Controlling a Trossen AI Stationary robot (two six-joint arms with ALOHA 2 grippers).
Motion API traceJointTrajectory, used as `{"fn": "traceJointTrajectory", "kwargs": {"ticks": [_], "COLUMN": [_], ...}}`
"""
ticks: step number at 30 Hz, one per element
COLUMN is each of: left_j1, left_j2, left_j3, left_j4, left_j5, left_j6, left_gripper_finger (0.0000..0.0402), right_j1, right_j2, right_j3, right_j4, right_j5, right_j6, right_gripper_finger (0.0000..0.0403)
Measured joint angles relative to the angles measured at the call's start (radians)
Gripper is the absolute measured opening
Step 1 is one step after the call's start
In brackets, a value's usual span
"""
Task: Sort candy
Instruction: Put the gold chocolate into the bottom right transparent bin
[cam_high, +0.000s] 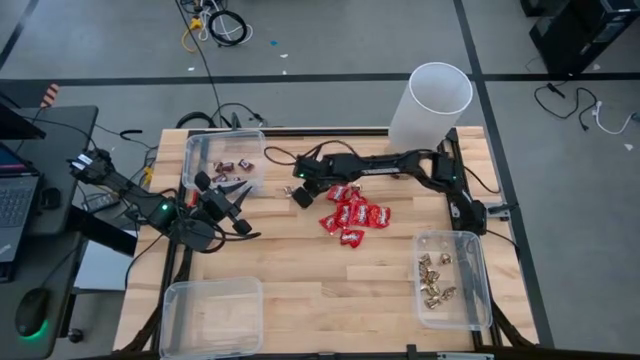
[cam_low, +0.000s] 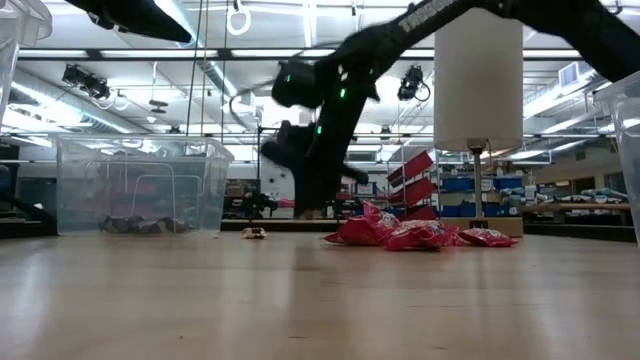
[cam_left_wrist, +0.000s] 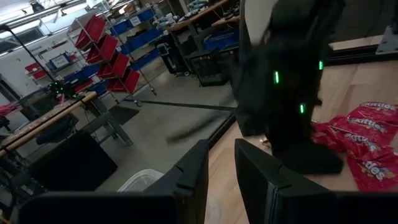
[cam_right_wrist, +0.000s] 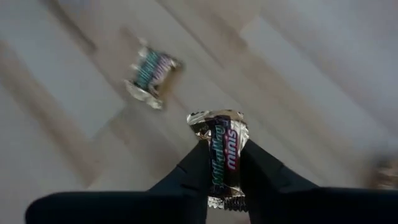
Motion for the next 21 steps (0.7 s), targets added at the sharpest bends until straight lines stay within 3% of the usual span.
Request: {"fn": "traceJointTrajectory", "kwargs": {"ticks": [4, 8, 13, 17, 21], "left_j1": [0.0, 0.0, 0.0, 0.0, -0.001], "left_j2": [0.0, 0.0, 0.0, 0.0, 0.014], "left_j3": [0.0, 0.0, 0.0, 0.0, 0.0], "left_j4": [0.002, 0.037, 0.187, 0.355, 0.509], "left_j5": [0.015, 0.126, 0.288, 0.457, 0.637], "left_j6": [0.007, 0.048, 0.05, 0.075, 0.105], "left_gripper_finger": [0.0082, 0.0082, 0.0082, 0.0082, 0.0082], "right_j1": [0.007, 0.041, 0.141, 0.272, 0.418], "right_j2": [-0.092, -0.217, -0.385, -0.514, -0.607], "right_j3": [0.001, 0.002, 0.004, 0.004, 0.004], "right_j4": [-0.041, -0.135, -0.381, -0.541, -0.709], "right_j5": [-0.018, -0.044, -0.014, 0.02, 0.113], "right_j6": [-0.038, -0.074, -0.051, 0.047, 0.26], "right_gripper_finger": [0.0057, 0.0049, 0.0047, 0.0044, 0.0035]}}
